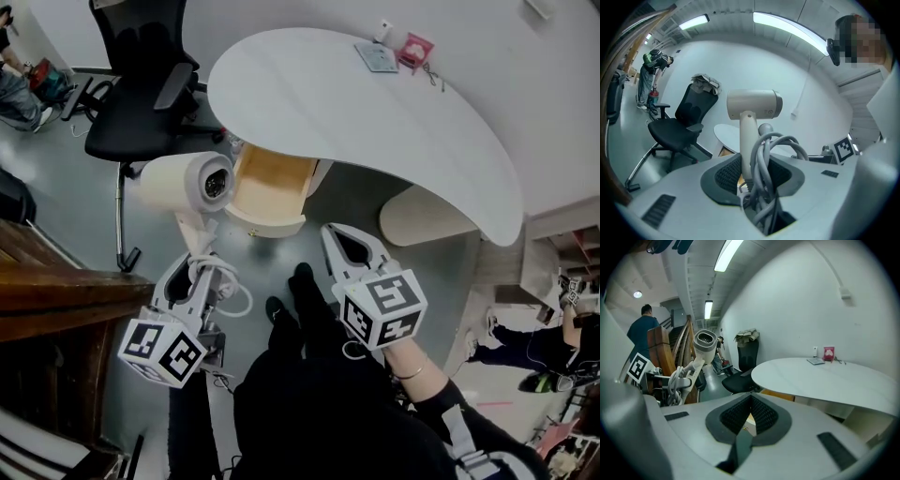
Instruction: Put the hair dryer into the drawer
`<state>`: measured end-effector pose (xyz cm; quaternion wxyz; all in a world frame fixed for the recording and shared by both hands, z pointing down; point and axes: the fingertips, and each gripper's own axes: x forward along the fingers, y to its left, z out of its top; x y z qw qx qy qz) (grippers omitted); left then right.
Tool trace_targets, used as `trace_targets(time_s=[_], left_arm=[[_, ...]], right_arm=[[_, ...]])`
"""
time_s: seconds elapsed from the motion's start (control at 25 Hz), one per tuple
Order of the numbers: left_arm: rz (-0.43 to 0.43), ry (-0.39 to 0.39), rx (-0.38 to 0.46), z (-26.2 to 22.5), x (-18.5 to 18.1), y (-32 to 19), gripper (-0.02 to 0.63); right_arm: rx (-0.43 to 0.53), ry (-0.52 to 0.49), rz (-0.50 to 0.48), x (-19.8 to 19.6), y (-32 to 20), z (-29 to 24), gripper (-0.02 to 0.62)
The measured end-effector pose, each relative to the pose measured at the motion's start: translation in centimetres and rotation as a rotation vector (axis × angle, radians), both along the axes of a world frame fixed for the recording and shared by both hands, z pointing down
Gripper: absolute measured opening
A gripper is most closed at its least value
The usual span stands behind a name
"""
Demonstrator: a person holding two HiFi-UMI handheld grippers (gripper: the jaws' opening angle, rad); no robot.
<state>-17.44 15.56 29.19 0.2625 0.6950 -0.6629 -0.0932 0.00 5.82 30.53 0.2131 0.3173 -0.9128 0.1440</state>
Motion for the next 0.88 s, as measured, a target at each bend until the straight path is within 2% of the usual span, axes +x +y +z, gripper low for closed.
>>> trace_targets(time_s=[0.16,0.4,0.88], left_arm=[[0.056,-0.01,-0.049,1.4,0.3,-0.6,0.153],[0.135,0.02,-0.132,3.9,0.9,-2.2,0.153],[0.319,-0.038,-0.394,10.3,2.4,-5.4,0.152]], right_arm=[[-0.01,0.002,0.016,0.0,-0.3,0.4,0.002],[-0.021,0.011,0.022,-0.1,-1.1,0.9,0.003],[-0.071,0.027,0.057,0.5,-4.1,3.5,0.002]])
